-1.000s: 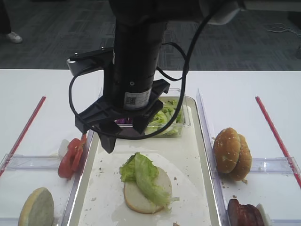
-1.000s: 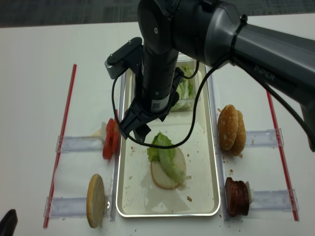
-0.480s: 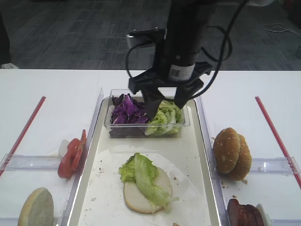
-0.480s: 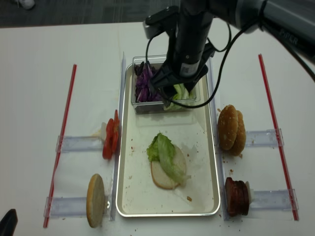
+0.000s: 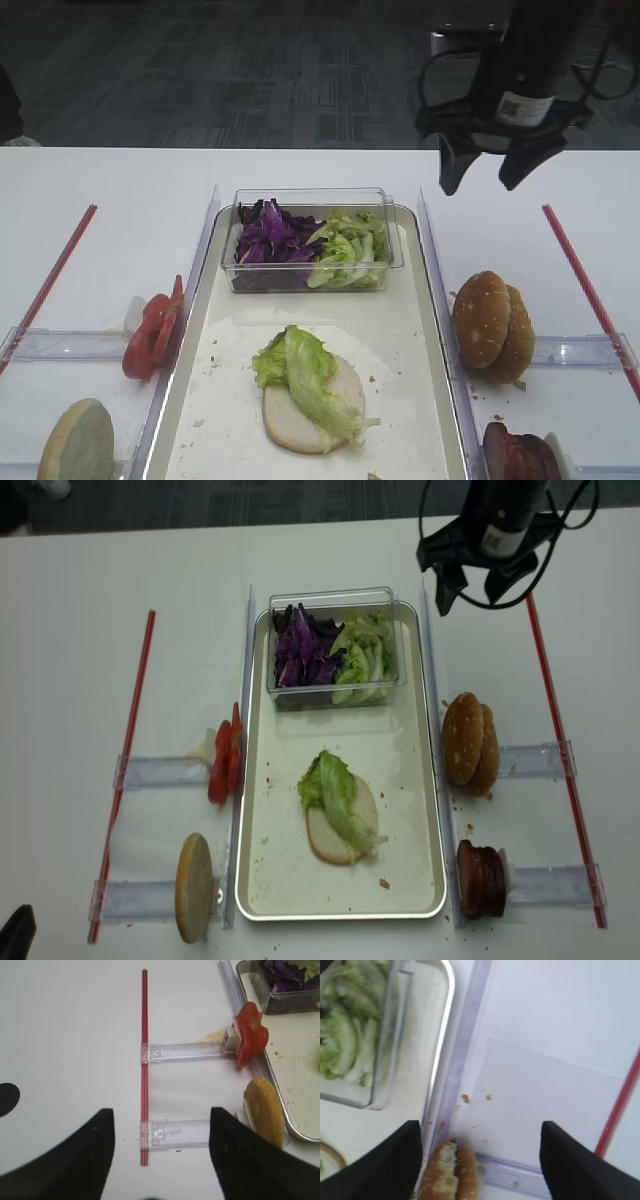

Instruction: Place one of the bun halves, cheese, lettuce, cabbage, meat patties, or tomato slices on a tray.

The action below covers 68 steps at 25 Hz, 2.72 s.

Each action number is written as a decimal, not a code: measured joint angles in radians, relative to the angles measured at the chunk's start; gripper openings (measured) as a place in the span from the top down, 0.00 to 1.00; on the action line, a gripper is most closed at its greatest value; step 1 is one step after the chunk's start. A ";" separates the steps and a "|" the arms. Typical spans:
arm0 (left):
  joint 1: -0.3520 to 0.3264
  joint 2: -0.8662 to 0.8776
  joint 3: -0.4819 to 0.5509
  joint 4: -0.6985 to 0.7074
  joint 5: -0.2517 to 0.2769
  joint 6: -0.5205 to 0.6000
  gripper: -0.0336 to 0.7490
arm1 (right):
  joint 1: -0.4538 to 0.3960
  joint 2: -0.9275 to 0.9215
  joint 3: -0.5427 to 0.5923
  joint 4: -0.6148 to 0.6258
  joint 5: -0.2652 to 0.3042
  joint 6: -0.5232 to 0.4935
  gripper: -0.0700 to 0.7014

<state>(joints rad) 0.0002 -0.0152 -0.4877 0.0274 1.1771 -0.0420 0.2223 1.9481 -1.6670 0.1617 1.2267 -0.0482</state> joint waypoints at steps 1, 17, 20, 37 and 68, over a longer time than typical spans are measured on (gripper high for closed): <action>0.000 0.000 0.000 0.000 0.000 0.000 0.42 | -0.026 0.000 0.000 -0.004 0.000 0.000 0.26; 0.000 0.000 0.000 0.000 0.000 0.000 0.42 | -0.263 0.000 0.000 -0.062 0.000 0.000 0.26; 0.000 0.000 0.000 0.000 0.000 0.000 0.42 | -0.263 0.000 0.000 -0.065 0.000 0.000 0.26; 0.000 0.000 0.000 0.000 0.000 0.000 0.42 | -0.263 -0.169 0.213 -0.069 0.002 -0.003 0.26; 0.000 0.000 0.000 0.000 0.000 0.000 0.42 | -0.263 -0.710 0.901 -0.072 -0.097 -0.025 0.29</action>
<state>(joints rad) 0.0002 -0.0152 -0.4877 0.0274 1.1771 -0.0420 -0.0408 1.2380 -0.7661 0.0897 1.1299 -0.0728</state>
